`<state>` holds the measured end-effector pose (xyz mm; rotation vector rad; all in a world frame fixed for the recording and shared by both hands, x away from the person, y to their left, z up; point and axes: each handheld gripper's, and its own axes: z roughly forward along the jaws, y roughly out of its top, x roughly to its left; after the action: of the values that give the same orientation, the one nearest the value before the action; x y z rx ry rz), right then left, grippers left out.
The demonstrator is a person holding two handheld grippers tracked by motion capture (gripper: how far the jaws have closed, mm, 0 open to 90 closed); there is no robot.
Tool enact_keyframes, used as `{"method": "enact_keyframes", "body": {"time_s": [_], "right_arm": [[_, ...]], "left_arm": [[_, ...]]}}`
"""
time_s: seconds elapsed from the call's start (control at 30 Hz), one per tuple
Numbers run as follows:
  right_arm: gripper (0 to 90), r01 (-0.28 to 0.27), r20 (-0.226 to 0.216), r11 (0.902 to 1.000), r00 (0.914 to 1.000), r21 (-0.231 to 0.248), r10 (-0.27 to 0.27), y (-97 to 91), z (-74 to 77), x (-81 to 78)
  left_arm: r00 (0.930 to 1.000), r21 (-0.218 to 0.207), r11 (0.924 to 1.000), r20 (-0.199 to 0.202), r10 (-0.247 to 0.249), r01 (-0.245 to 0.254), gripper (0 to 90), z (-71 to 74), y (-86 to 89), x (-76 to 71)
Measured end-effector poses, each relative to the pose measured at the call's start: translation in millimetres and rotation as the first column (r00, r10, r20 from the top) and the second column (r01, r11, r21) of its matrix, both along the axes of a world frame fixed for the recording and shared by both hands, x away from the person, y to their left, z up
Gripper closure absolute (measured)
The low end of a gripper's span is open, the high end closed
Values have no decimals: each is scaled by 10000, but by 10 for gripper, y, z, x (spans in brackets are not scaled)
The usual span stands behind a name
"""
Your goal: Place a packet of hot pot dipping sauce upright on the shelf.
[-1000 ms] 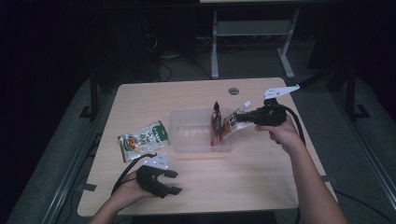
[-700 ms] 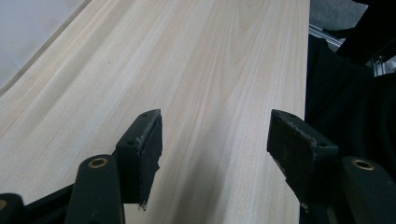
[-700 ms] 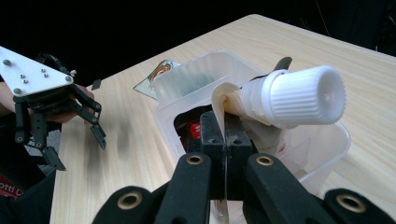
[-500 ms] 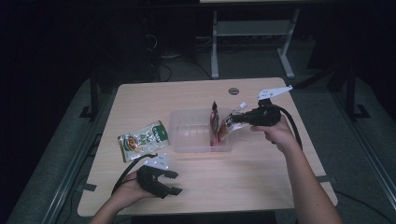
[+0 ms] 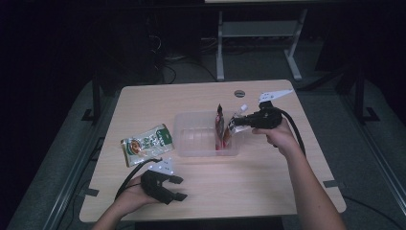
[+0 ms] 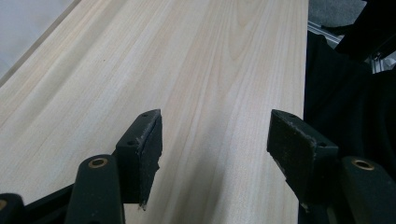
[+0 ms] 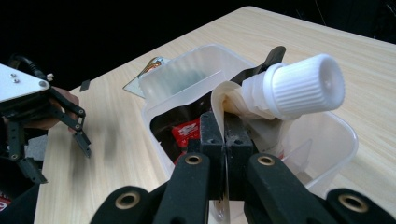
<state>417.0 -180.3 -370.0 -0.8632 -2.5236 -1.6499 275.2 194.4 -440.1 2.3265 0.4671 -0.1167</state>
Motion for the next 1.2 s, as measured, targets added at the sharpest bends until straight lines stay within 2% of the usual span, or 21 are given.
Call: {"method": "enact_keyframes", "body": {"time_s": [0.23,0.37,0.43,0.47,0.5,0.57,0.6,0.63,0.67,0.7,0.73,0.8,0.93,1.07,1.2], "right_arm": [[875,54,-73,9995,10000,-306,-57,80,-47,36],[824,168,-62,9983,9998,-562,-171,137,-65,36],[798,208,-57,9990,9998,-391,-210,133,-56,37],[765,239,-55,9992,9997,-314,-241,127,-47,35],[688,305,-82,9991,9995,-308,-307,120,-30,25],[653,359,-108,9990,9993,-284,-362,115,-20,14],[534,529,-125,9980,9985,-338,-534,98,-3,-12],[534,529,-125,9980,9985,-338,-534,98,-3,-12],[438,602,-121,9972,9981,-452,-608,76,14,-45],[438,602,-121,9972,9981,-452,-608,76,14,-45],[390,589,-165,9971,9981,-485,-598,61,35,-88],[364,568,-107,9972,9983,-494,-574,56,44,-110],[249,704,9,9932,9975,-929,-706,47,110,-258],[230,838,202,9911,9964,-1031,-822,33,120,-349],[223,919,259,9901,9956,-1060,-897,-18,23,-507]], "left_arm": [[10000,71,10000,39,-64,63,354,3,6,5],[10000,48,10000,31,-44,44,355,2,9,6],[10000,2,10000,6,8,-8,354,1,10,3],[10000,-1,10000,15,16,-16,354,3,13,4],[10000,-2,10000,26,5,-5,355,4,14,5],[10000,1,10000,32,5,-5,355,4,15,6],[10000,-4,10000,30,11,-11,355,3,16,7],[10000,6,10000,33,7,-7,355,2,16,9],[10000,16,10000,21,5,-5,354,1,13,9],[10000,16,10000,21,5,-5,355,1,13,9],[10000,24,10000,11,10,-10,355,3,11,7],[10000,1,10000,8,9,-9,355,3,6,6],[10000,31,10000,28,10,-10,354,3,4,6],[10000,42,10000,41,37,-37,355,7,11,3],[9999,17,10000,84,91,-91,354,-2,16,9]]}}
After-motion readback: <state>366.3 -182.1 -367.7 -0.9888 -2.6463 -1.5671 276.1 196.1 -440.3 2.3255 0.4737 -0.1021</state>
